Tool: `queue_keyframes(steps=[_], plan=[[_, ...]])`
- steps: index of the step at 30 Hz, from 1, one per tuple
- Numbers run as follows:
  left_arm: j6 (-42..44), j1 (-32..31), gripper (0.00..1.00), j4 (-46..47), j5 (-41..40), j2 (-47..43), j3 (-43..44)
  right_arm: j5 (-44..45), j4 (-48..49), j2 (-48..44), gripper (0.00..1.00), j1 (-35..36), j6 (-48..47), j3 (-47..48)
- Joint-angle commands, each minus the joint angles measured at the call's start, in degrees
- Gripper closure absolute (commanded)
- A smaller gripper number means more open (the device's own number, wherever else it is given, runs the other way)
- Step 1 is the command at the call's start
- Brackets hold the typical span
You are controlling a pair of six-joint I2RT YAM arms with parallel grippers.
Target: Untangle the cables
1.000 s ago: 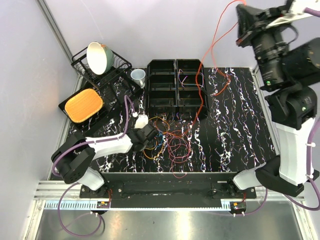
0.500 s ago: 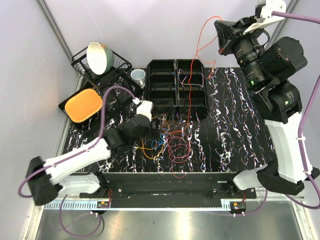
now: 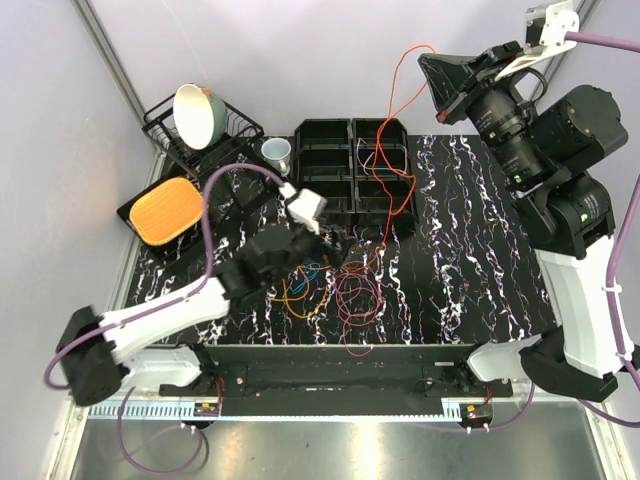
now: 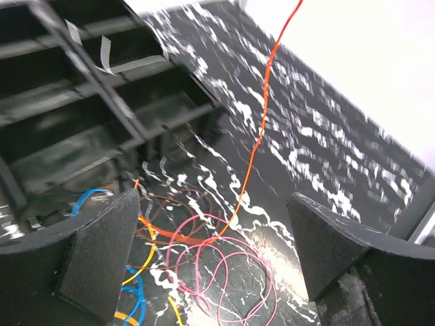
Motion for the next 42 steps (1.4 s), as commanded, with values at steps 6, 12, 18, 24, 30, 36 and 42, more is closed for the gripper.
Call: queue_keyframes(steps=[6, 12, 18, 24, 30, 36, 42], plan=[[1.0, 0.0, 0.12, 15.1, 7.8, 17.4, 8.0, -4.5, 2.9, -2.6, 1.0, 0.2, 4.1, -0.8], [-1.1, 0.0, 0.4, 15.2, 9.6, 25.6, 13.3, -4.5, 2.2, -4.0, 1.0, 0.2, 3.6, -1.4], [-3.9, -0.4, 1.0, 12.4, 6.9, 26.2, 14.3, -3.5, 1.3, -4.8, 1.0, 0.2, 2.4, -2.0], [-2.9, -1.5, 1.0, 0.4, 6.8, 22.1, 18.8, 0.6, 1.2, -5.8, 1.0, 0.2, 0.9, -5.0], [-1.2, -1.7, 1.0, -11.5, 4.8, 14.4, 27.1, 8.7, 1.5, -7.0, 1.0, 0.2, 0.0, -10.1], [2.2, -1.6, 1.0, -14.9, 2.7, 11.0, 36.3, 12.3, 2.6, -7.8, 1.0, 0.2, 2.4, -15.8], [3.0, 0.4, 1.0, -7.6, 4.8, 15.3, 39.2, 16.9, 11.4, -8.6, 1.0, 0.2, 3.6, -25.5]])
